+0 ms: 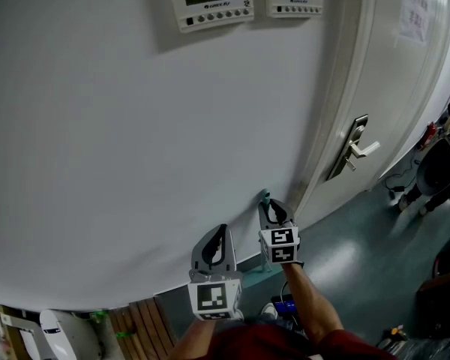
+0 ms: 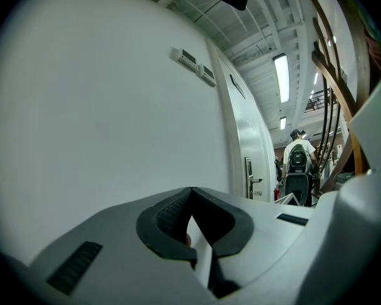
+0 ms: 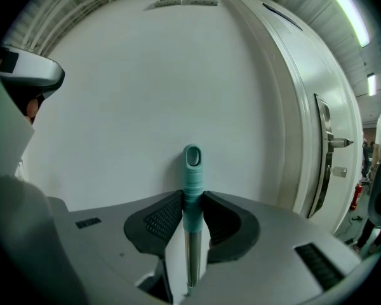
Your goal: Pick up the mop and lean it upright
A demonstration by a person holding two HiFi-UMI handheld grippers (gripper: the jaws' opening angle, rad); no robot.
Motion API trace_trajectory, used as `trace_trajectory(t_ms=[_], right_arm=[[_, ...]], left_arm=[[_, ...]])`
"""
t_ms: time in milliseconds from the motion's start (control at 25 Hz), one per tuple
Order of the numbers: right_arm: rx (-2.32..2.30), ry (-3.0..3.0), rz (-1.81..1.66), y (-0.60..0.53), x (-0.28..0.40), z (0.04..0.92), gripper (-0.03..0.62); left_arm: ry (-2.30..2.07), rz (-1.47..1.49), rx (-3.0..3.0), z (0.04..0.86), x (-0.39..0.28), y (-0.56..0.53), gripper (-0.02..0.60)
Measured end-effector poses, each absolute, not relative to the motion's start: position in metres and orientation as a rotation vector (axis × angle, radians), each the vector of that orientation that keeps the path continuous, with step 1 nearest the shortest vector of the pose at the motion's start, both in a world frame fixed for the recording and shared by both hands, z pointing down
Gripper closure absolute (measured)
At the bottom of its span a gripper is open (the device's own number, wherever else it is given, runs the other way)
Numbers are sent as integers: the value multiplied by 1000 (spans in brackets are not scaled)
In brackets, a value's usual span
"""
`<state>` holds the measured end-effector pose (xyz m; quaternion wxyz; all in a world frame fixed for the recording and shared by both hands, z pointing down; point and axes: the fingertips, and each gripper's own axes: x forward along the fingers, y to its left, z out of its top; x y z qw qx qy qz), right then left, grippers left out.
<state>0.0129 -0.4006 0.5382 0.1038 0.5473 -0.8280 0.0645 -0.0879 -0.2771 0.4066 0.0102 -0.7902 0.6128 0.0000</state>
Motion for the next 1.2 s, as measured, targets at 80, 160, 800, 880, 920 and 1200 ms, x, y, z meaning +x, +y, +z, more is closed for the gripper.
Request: trace_trajectory(t_ms=[80, 160, 800, 880, 920, 1200], right_arm=[[1616, -2439, 179, -401, 14, 540, 482], [1613, -2440, 176, -401, 15, 541, 484], [1642, -2440, 145, -380, 20, 538, 487], [1644, -2442, 151, -371, 21, 536, 487], [1646, -2445, 159, -366, 21, 534, 487], [1668, -2436, 155, -330, 32, 529, 487]], left_arm=[[1910, -20, -2468, 408, -88, -277, 567], [1909, -30, -2470, 410, -88, -277, 567], [1908, -13, -2469, 410, -89, -278, 566], [1905, 5, -2478, 408, -87, -278, 567], [1903, 13, -2482, 407, -86, -278, 566], [1883, 19, -2501, 410, -80, -278, 566]])
